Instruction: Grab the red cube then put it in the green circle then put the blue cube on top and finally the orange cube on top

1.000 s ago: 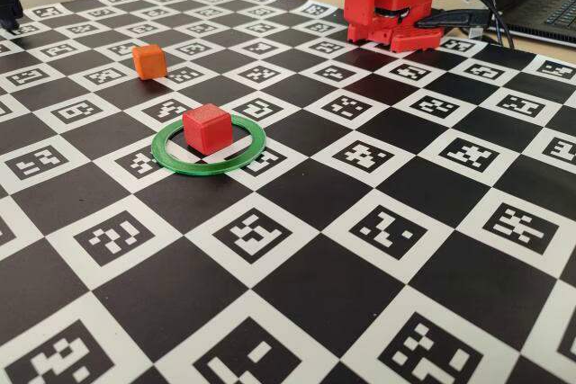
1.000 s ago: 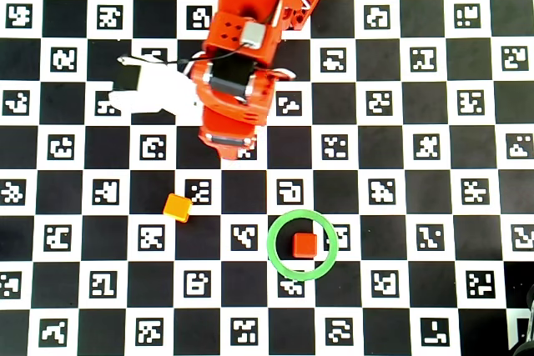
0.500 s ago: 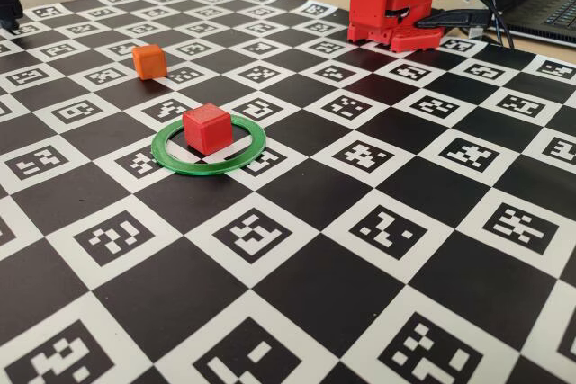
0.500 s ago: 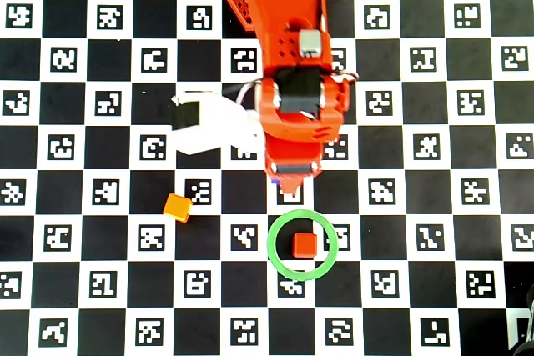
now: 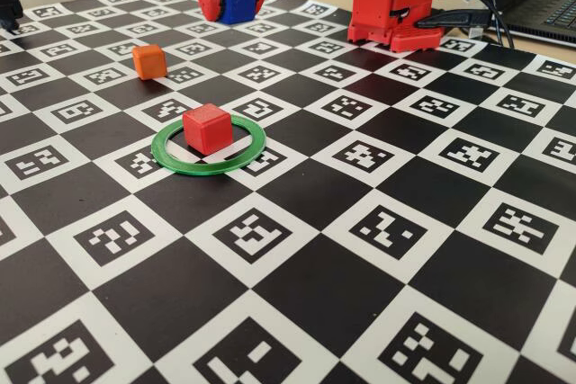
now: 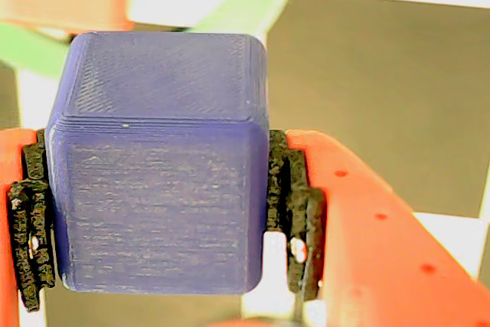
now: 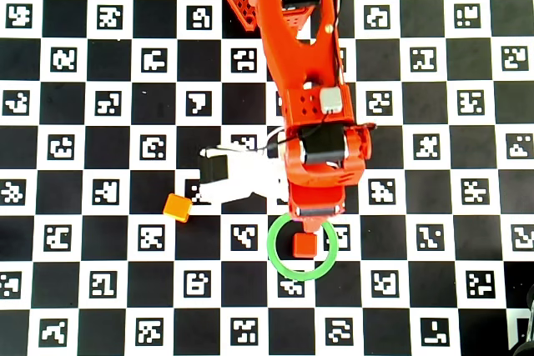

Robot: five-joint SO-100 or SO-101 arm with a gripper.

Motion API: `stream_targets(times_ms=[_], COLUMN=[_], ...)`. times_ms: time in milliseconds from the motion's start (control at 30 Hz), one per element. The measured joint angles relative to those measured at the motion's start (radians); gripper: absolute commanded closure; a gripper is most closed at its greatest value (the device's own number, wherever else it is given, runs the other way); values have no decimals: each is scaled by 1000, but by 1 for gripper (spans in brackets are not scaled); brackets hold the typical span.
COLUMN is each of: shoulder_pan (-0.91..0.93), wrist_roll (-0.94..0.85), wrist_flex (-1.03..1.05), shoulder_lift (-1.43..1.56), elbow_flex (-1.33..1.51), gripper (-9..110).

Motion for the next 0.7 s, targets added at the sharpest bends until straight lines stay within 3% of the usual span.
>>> stream_targets(times_ms=[700], shoulder_pan=[-58], wrist_roll=[37], wrist_flex=[-15], shoulder_lift=[-268], elbow_flex=[-213], gripper=[95])
